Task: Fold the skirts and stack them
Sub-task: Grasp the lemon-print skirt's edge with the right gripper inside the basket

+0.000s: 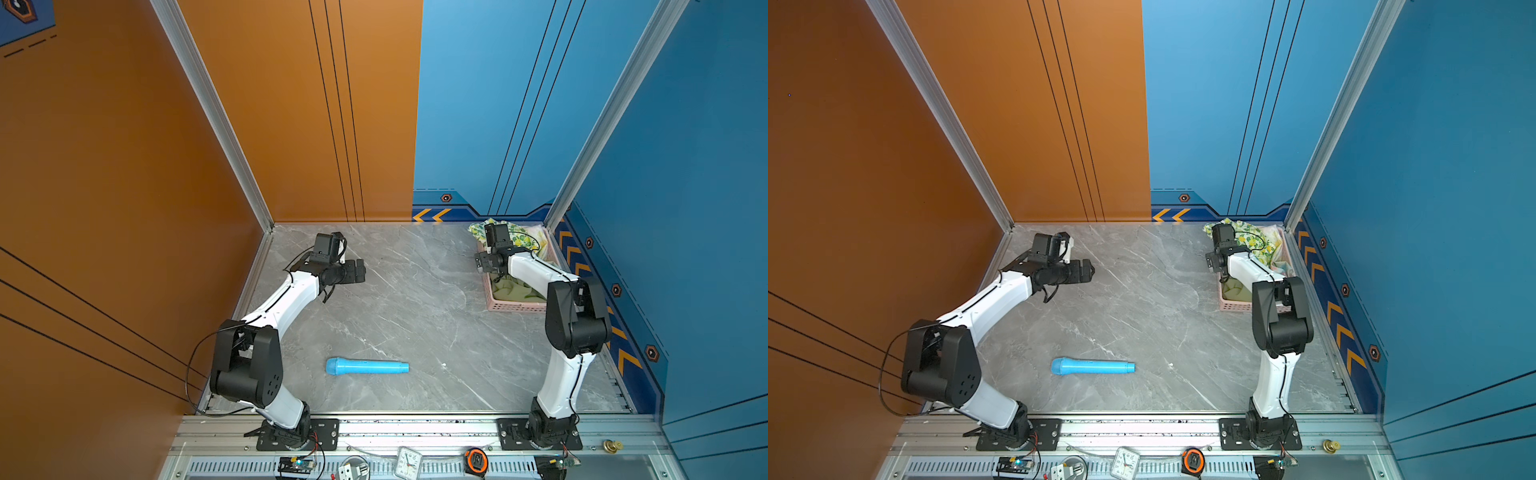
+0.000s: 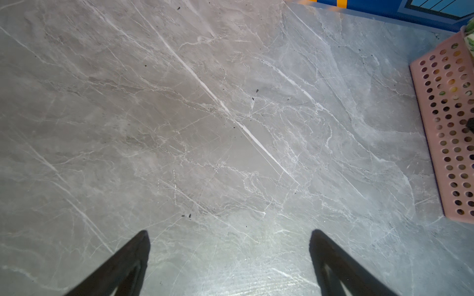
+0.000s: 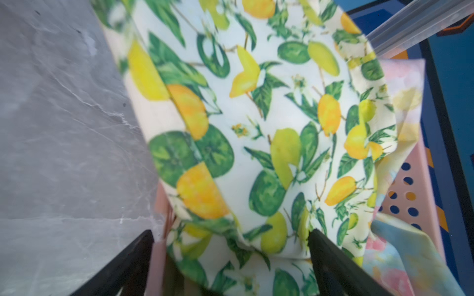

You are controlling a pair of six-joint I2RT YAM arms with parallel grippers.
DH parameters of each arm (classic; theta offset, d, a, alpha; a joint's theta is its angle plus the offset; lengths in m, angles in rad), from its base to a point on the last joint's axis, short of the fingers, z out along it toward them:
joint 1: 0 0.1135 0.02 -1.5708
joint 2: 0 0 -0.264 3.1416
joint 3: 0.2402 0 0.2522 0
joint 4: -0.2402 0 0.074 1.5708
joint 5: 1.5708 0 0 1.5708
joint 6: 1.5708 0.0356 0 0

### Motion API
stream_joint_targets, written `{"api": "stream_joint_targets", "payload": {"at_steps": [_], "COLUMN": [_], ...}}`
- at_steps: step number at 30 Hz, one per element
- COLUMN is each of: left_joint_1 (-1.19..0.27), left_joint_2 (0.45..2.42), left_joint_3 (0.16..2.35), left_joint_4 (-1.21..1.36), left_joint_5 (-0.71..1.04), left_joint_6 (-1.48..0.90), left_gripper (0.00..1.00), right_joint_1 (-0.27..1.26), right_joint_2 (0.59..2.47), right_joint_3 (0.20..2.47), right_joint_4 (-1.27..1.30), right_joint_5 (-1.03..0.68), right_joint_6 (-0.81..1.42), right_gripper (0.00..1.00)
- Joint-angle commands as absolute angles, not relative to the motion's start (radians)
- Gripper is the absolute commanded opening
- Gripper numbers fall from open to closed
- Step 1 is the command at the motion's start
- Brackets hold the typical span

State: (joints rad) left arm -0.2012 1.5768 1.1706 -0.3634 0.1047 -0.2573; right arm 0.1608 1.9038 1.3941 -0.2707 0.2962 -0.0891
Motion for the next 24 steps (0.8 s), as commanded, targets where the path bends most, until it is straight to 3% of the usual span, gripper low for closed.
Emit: {"api": "stream_joint_targets", "payload": {"at_steps": [1, 6, 19, 24], "left_joint_1": [-0.200, -0.199, -0.195, -0.198], "left_joint_2": [1.565, 1.563, 1.560, 1.561], "left_joint_3": [1.163, 1.151, 1.137, 1.131], "left_joint_4": [-0.361, -0.347, -0.344, -0.346], "left_joint_5": [0.075, 0.081, 0.065, 0.061], "left_joint_6": [-0.219, -0.218, -0.213, -0.215], "left_gripper": [0.98, 0.98, 0.98, 0.98], "right_joint_1": [0.174, 0.185, 0.233, 0.244], "right_joint_2": [1.802, 1.814, 2.150, 2.260], "right_joint_3": [1.387, 1.425, 1.765, 1.877], "right_joint_4": [-0.232, -0.197, -0.270, -0.255], "right_joint_5": [0.196, 0.197, 0.324, 0.382], "right_joint_6": [-0.025, 0.015, -0.108, -0.139], "right_gripper": [0.94, 0.95, 0.94, 0.87]}}
